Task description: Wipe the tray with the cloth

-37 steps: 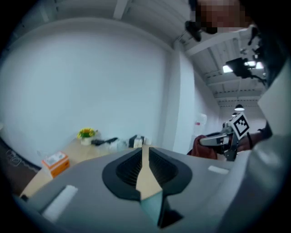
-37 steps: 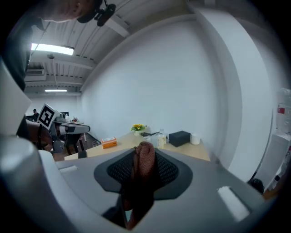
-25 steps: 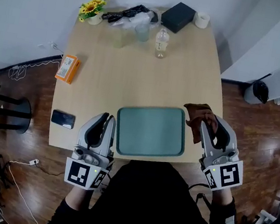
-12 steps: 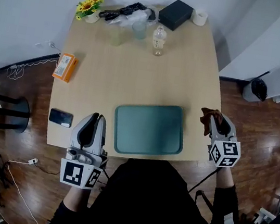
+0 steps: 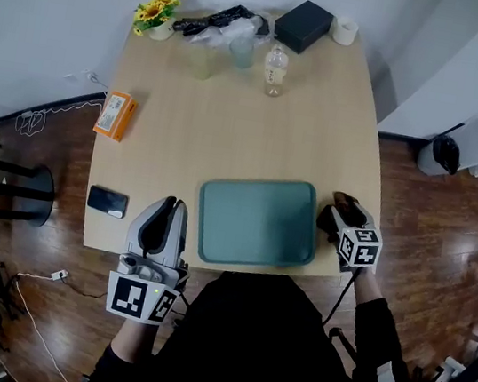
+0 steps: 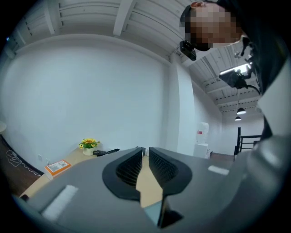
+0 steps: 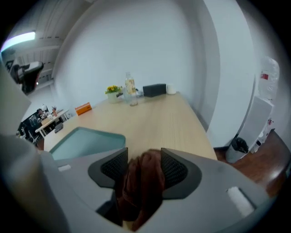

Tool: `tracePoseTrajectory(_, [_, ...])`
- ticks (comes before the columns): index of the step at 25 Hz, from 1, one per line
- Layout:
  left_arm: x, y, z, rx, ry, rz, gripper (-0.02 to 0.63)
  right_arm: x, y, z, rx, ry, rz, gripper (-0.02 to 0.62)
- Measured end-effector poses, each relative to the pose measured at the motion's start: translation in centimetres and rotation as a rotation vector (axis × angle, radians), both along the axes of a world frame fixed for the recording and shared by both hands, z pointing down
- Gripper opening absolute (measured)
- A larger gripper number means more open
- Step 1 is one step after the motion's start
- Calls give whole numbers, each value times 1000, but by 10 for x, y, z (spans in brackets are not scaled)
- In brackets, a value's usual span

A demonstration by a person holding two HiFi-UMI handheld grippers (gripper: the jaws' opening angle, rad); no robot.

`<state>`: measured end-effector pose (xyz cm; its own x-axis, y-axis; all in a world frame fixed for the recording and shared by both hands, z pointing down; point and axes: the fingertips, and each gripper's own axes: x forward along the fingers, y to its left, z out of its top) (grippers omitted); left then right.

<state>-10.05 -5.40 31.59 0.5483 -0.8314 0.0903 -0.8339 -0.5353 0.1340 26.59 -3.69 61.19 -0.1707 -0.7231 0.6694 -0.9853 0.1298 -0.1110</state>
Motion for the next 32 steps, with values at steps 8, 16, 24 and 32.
tracePoseTrajectory(8, [2, -5, -2, 0, 32, -5, 28, -42, -6, -272, 567, -19, -52, 206])
tracePoseTrajectory(16, [13, -5, -14, 28, 46, 10, 28, -117, 4, -370, 810, -91, -210, 83])
tracePoseTrajectory(24, [32, 7, -23, 63, 20, 54, 28, -202, 5, -369, 823, -139, -377, 45])
tracePoseTrajectory(32, [29, 6, -18, 42, 25, 53, 28, -199, 1, -354, 762, -161, -339, 37])
